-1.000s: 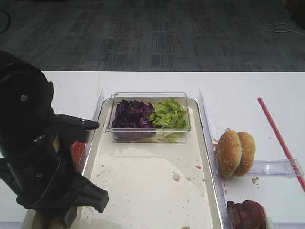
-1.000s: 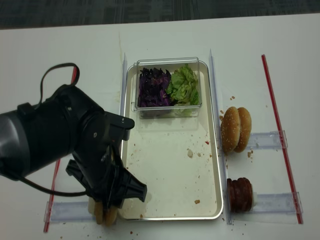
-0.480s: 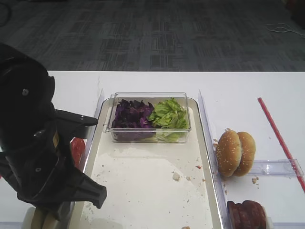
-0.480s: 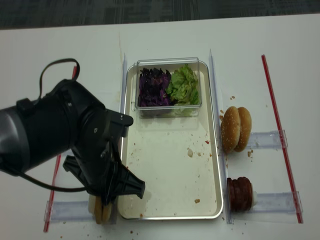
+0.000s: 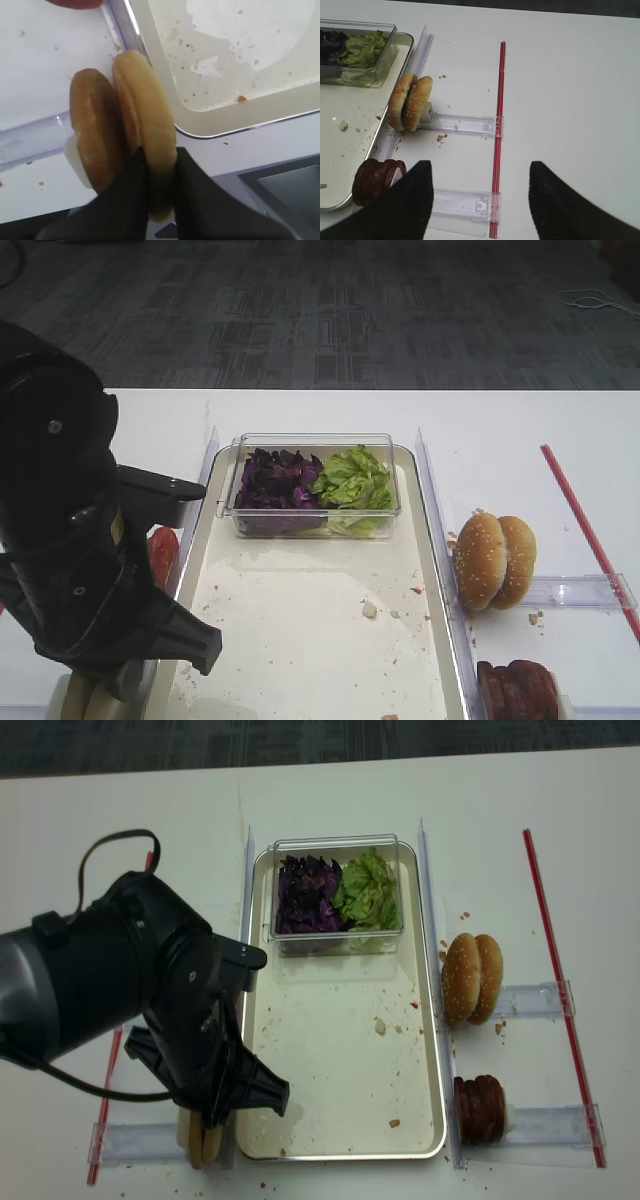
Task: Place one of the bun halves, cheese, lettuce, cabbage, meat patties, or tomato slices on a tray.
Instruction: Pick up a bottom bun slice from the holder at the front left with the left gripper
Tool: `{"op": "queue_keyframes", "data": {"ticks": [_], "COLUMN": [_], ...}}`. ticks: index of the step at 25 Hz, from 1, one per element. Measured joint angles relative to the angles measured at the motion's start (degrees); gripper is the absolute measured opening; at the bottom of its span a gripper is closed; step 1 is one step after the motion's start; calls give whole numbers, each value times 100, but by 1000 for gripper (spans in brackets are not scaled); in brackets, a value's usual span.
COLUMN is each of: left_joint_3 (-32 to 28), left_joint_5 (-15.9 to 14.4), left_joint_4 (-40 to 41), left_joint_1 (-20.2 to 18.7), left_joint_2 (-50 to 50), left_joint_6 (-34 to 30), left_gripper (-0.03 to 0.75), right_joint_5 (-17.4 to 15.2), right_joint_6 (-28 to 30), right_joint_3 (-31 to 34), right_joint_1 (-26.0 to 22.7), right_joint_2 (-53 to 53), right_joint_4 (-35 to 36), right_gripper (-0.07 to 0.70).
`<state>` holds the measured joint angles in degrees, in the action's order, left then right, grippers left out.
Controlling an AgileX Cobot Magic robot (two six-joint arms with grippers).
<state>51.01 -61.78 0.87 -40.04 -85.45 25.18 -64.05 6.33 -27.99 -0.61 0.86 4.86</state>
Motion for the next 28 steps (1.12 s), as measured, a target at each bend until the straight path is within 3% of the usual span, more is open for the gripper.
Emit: {"op": "queue_keyframes", "data": {"ticks": [15,28], "left_joint_3": [56,802], "left_joint_5": [-60,-372], "left_joint_4": [-87,-319], "left_joint_1": [0,0], "left_joint_2": [0,-4], "left_joint_6": [0,-246], "left_gripper": [106,104], "right_joint_5": [-11,-11], "right_joint_6": [0,0], "right_joint_3": [0,0], "right_joint_1": [0,0], "right_joint_2": [0,0], "right_joint_4": [0,0], "right_gripper": [464,464]}}
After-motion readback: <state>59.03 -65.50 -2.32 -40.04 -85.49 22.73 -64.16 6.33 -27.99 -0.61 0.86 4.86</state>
